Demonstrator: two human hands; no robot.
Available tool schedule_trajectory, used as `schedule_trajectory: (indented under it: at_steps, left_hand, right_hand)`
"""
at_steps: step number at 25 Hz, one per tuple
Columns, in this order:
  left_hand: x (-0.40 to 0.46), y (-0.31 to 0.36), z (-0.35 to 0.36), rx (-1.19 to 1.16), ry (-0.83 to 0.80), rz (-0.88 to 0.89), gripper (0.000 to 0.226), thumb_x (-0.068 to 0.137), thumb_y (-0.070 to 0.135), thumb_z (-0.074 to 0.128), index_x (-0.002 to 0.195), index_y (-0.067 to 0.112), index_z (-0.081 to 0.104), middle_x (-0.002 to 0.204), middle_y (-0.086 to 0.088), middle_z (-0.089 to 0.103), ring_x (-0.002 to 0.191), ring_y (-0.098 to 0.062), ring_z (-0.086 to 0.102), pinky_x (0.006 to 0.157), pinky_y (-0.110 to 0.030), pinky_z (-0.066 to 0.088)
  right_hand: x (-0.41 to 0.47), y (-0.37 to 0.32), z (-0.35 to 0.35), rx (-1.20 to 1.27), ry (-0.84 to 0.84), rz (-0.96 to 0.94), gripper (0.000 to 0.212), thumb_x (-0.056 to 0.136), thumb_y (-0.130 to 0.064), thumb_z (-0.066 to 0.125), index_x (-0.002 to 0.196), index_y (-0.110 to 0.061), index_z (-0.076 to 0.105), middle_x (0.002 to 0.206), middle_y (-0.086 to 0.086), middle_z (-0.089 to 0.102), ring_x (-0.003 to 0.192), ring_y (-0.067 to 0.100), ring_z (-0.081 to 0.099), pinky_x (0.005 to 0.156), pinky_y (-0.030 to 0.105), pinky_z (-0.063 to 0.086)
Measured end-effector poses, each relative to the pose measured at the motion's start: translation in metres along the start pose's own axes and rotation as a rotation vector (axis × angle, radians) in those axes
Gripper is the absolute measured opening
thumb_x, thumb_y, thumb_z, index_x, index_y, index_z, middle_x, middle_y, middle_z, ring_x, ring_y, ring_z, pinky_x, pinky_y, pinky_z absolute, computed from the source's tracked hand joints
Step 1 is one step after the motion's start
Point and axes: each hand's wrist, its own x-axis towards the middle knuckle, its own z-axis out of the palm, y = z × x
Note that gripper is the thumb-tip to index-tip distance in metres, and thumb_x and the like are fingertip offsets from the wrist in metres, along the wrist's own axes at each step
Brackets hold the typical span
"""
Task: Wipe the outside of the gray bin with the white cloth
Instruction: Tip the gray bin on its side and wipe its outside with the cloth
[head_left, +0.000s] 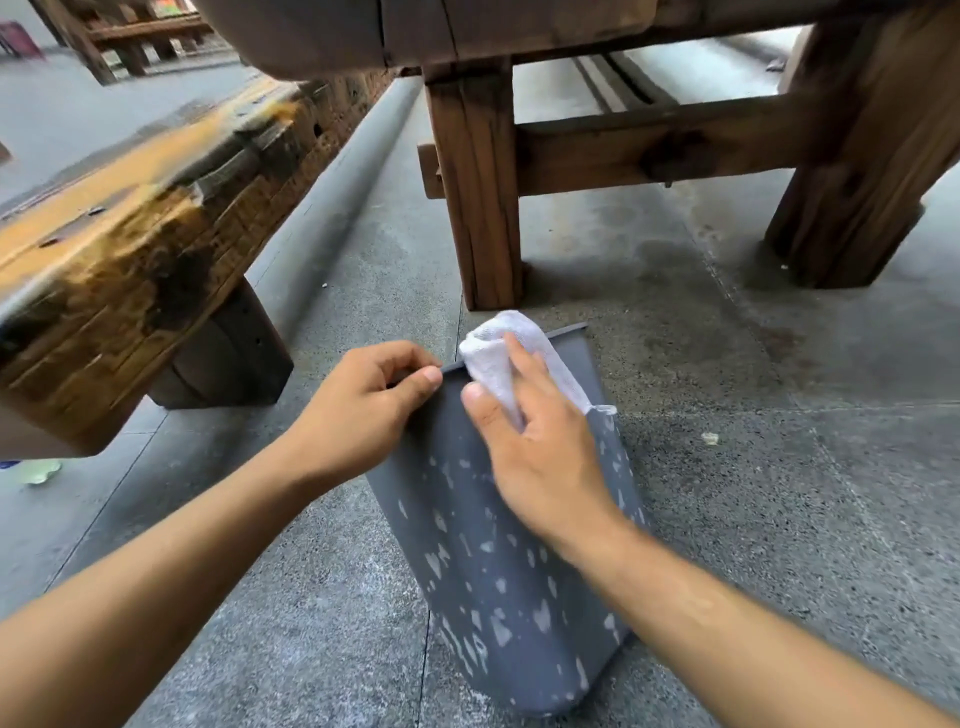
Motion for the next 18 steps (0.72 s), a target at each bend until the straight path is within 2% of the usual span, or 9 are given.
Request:
schedule_trajectory:
  at_steps: [1,2,4,5,8,14,18]
  left_hand:
    - [0.002,0.0,0.002,-0.034,0.018,-0.014,0.023,0.087,0.027,0.06,0.086,0.007,0.071,0.071,-0.013,0.066,0.07,-0.013,0.053,0.069,-0.033,0.04]
    - [0.004,-0.001,0.003,-0.062,0.036,-0.026,0.024,0.085,0.028,0.061,0.085,0.005,0.071,0.068,-0.009,0.065,0.067,-0.012,0.052,0.066,-0.031,0.04]
    - [0.005,-0.001,0.004,-0.063,0.067,-0.035,0.027,0.084,0.031,0.064,0.082,0.004,0.07,0.066,-0.004,0.059,0.064,-0.011,0.049,0.062,-0.03,0.037]
    - [0.004,-0.003,0.004,-0.047,0.08,-0.026,0.031,0.085,0.033,0.064,0.081,0.003,0.069,0.067,-0.005,0.056,0.065,-0.012,0.047,0.062,-0.031,0.036]
    - [0.003,-0.007,0.004,0.004,0.13,0.008,0.039,0.091,0.039,0.061,0.079,0.002,0.064,0.066,-0.001,0.048,0.063,-0.009,0.041,0.059,-0.032,0.032]
    - [0.0,-0.006,0.01,0.105,0.198,0.028,0.035,0.09,0.038,0.064,0.066,0.014,0.059,0.052,0.01,0.042,0.051,-0.007,0.036,0.047,-0.026,0.03]
    - [-0.005,-0.008,0.009,0.17,0.208,0.009,0.045,0.093,0.041,0.063,0.065,0.008,0.053,0.046,0.012,0.036,0.046,-0.004,0.03,0.043,-0.022,0.025]
  right_hand:
    - [-0.003,0.004,0.008,-0.077,-0.068,-0.041,0.055,0.098,-0.054,0.045,0.15,-0.041,0.038,0.164,-0.007,0.031,0.153,0.012,0.018,0.125,0.04,0.017]
    - [-0.005,0.008,0.013,-0.151,-0.112,-0.065,0.062,0.099,-0.059,0.036,0.156,-0.041,0.022,0.169,-0.008,0.01,0.156,0.013,-0.002,0.126,0.046,0.005]
    - [-0.009,0.014,0.018,-0.248,-0.165,-0.09,0.063,0.097,-0.07,0.017,0.154,-0.051,-0.002,0.167,-0.017,-0.013,0.152,0.008,-0.021,0.125,0.049,-0.006]
    - [-0.01,0.017,0.018,-0.266,-0.175,-0.082,0.062,0.095,-0.073,0.009,0.152,-0.055,-0.008,0.165,-0.022,-0.018,0.15,0.006,-0.026,0.124,0.05,-0.008]
    - [-0.012,0.02,0.021,-0.275,-0.16,-0.066,0.059,0.096,-0.07,0.0,0.152,-0.056,-0.009,0.162,-0.027,-0.024,0.148,0.003,-0.029,0.123,0.053,-0.009]
    - [-0.025,0.029,0.026,-0.447,-0.084,-0.1,0.062,0.1,-0.063,0.006,0.154,-0.045,-0.019,0.165,-0.014,-0.027,0.15,0.013,-0.029,0.123,0.057,-0.004]
    - [-0.05,0.052,0.015,-0.497,-0.106,-0.069,0.061,0.103,-0.06,0.007,0.155,-0.041,-0.018,0.165,-0.012,-0.026,0.151,0.016,-0.028,0.123,0.058,-0.002]
